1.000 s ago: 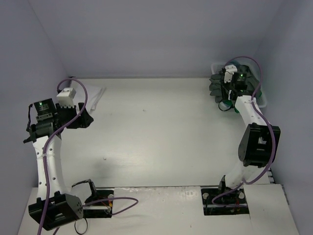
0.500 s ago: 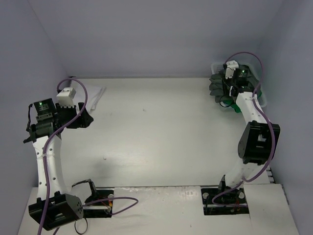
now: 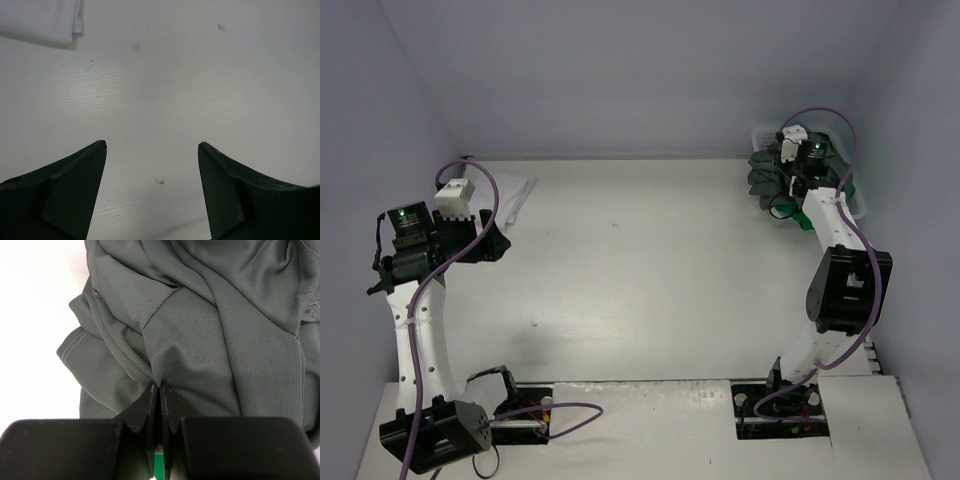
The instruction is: Fold and stack the t-shirts
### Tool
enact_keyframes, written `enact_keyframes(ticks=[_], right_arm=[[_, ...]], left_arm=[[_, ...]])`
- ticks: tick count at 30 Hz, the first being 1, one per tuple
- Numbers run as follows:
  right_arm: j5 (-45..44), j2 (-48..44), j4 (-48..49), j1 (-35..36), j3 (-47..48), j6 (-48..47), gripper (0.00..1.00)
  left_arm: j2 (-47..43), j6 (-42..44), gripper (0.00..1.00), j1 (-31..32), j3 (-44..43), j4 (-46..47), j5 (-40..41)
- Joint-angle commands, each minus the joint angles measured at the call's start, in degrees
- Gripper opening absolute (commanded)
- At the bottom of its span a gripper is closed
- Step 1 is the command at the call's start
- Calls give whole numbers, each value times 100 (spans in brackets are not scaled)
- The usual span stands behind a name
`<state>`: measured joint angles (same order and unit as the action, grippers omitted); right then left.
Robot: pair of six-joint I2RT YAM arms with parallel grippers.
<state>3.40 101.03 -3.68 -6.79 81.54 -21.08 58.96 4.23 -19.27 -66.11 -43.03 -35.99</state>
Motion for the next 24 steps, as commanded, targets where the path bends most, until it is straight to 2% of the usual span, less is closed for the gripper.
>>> enact_keyframes(ticks=[1,10,17,24], right_arm=[[38,-251,140,-33,161,16,0],[196,-681,-386,-24,740,-168,0],[293,-743,-897,-24,1952,-300,0],[757,-1015,-1117,-24,3314,-265,0]], left_arm=[[-148,-10,68,-42,-157,277,-75],[-86,-19,68,-42,-148,286,-58],[-69,-10,68,-33,-131,286,-40],[-42,-19,68,-42,-122,295,-5]])
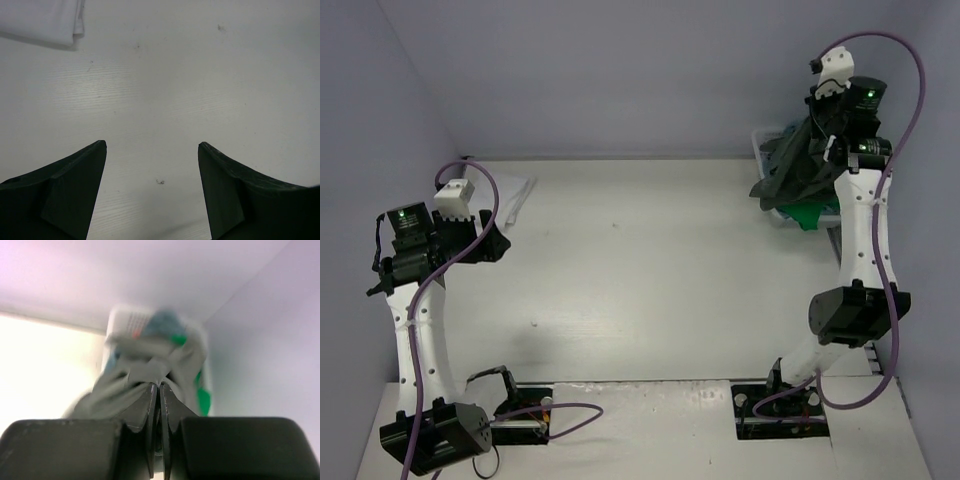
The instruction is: Fold and stack the t-shirts
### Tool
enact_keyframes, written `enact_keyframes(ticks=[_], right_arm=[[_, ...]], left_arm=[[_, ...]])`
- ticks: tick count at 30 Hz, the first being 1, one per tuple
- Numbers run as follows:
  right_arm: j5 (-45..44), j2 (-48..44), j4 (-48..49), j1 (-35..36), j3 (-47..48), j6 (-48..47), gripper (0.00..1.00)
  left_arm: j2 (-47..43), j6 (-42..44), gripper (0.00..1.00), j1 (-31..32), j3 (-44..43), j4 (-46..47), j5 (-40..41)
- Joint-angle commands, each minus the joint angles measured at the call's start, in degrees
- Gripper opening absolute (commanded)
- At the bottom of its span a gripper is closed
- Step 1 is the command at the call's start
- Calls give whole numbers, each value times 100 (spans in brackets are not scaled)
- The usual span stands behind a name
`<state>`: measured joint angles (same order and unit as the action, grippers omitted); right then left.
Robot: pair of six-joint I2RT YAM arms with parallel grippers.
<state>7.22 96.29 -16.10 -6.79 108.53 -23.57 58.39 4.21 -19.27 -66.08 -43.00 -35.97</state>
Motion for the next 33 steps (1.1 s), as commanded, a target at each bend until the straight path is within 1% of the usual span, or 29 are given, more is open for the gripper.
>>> enact_keyframes(ticks=[1,3,5,7,8,10,12,13,14,15,16,17,18,20,22,23,26,28,29,30,32,33], right_arm=[[446,-576,98,-16,947,2,0],[665,-760,54,-7,1257,72,0],[1139,-962,54,-7,1538,116,0],[1726,-1322,115,-7,1601,168,0],[1878,-1463,150,-7,1610,256,0],[2448,-1840,168,-7,1680,537,0],[2923,-2034,186,-7,1628,835,0],[3421,-2105,203,-7,1601,976,0],[3670,-2236,230,-7,1488,1134,0],[3907,-2298,291,-7,1408,1484,0],[4127,-2342,326,-7,1312,1644,0],[4582,-2430,361,-7,1102,1767,0],[4751,-2466,449,-7,987,1960,0],[4989,-2597,502,-7,628,1988,0],[4973,-2676,494,-7,381,1918,0],[4964,-2712,485,-7,92,1883,0],[5165,-2817,345,-7,-331,1724,0],[5324,-2879,327,2,-849,1707,0],[5385,-2896,318,54,-1043,1646,0],[5343,-2940,318,107,-1453,1602,0],[5159,-2923,248,291,-1869,1418,0],[5001,-2871,82,631,-2019,1234,0]], left_arm=[[23,-16,68,-33,-124,293,-7],[50,-8,68,-33,-141,293,10],[67,-8,68,-33,-124,293,19],[58,-8,68,-33,-106,319,37],[50,-8,68,-33,-80,319,37],[41,1,68,-33,-63,345,37],[41,-8,68,-42,-54,345,19],[32,-8,68,-42,-54,345,19],[23,-8,68,-42,-54,345,19],[23,-8,68,-33,-54,345,11],[15,-8,68,-33,-54,345,19],[-12,-8,68,-42,-45,345,11],[-21,1,68,-42,-19,345,11],[-82,-8,68,-42,16,363,2],[-126,-8,68,-33,43,380,-7],[-152,-8,68,-42,52,380,2],[-197,-16,69,-33,96,407,-7],[-188,-16,68,-33,96,407,-16],[-188,-16,68,-33,96,398,-16],[-170,-25,68,-42,78,398,-24],[-161,-25,69,-42,69,389,-33],[-161,-25,69,-42,78,398,-33]])
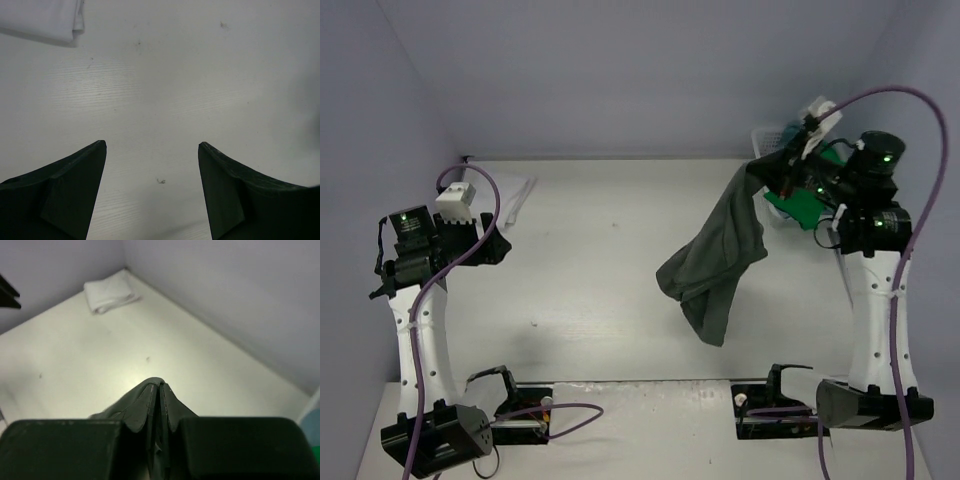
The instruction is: Fold and stack the t-shirts
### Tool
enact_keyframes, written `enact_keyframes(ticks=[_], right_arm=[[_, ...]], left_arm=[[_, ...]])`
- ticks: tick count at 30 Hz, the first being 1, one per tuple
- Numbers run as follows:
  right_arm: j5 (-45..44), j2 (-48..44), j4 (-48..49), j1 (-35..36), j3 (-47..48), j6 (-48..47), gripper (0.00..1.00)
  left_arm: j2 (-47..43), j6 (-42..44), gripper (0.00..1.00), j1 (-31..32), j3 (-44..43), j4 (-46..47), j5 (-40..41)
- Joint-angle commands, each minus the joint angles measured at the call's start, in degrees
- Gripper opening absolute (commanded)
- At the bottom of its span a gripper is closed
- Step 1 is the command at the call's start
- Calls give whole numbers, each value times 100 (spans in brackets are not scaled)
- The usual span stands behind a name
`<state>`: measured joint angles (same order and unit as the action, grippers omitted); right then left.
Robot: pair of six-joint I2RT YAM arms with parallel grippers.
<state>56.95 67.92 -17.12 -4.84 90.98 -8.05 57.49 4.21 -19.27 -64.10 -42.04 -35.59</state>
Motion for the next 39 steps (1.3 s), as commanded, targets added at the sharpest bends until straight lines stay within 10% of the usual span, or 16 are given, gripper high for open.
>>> enact_keyframes(ticks=[1,6,39], right_arm=[[-478,45,61,736,-569,-485,0],[-2389,-24,69,2197,-1564,-1163,0],[-1010,-1184,-740,2936,-1178,-1374,0]], left_arm=[[-72,-34,68,-42,-121,302,-70],[-151,-34,69,-42,-86,293,-53],[359,-96,69,-42,-138,302,167]])
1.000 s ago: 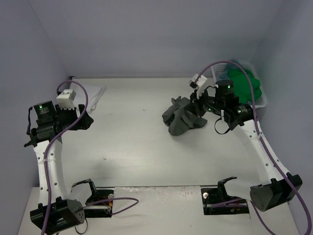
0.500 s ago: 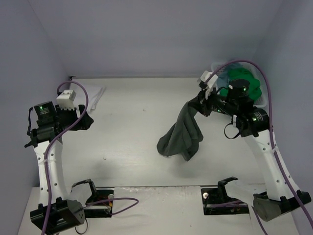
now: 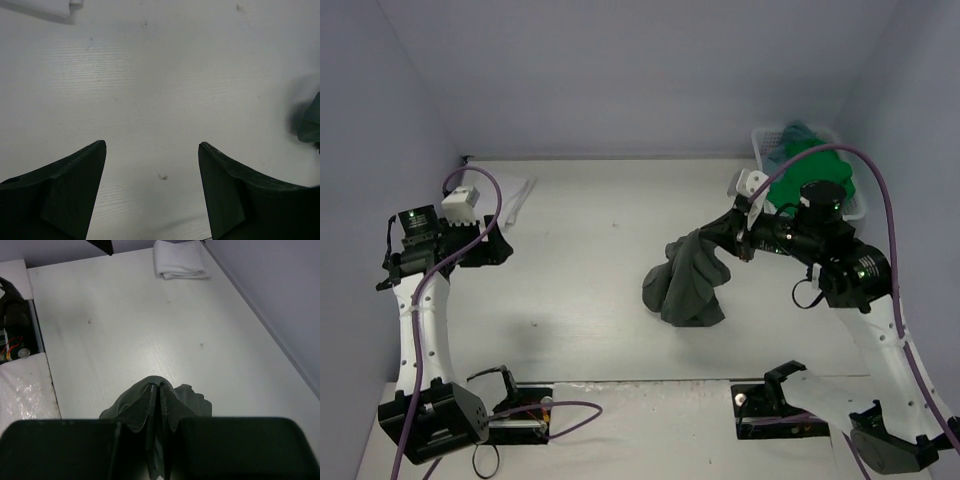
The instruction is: Fold and stack the t-shirts
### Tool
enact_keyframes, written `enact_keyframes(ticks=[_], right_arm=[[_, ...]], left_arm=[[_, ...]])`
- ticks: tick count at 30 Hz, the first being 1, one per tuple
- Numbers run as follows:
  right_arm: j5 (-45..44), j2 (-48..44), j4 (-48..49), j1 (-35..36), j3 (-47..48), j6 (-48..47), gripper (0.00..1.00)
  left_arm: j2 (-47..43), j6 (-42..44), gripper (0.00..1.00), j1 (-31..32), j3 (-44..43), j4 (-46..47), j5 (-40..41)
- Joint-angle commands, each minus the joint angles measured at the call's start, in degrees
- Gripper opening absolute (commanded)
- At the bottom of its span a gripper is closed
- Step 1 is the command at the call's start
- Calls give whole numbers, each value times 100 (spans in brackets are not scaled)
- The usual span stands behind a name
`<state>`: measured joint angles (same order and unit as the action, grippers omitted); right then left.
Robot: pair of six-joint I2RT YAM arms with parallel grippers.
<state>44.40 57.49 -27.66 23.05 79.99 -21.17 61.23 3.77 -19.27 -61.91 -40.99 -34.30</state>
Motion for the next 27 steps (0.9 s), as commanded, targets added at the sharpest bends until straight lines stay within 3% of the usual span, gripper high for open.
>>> enact_keyframes(ticks=[1,14,27], right_arm=[[227,-159,314,191,-97,-80,0],[-529,526,446,692,-527,-581,0],[-687,61,410,894,-790,-546,0]], left_arm=[[-24,-43,69,-42,-322,214,55],[90,-25,69,-77,-234,267,-6],[302,-43,69,-68,-322,215,108]])
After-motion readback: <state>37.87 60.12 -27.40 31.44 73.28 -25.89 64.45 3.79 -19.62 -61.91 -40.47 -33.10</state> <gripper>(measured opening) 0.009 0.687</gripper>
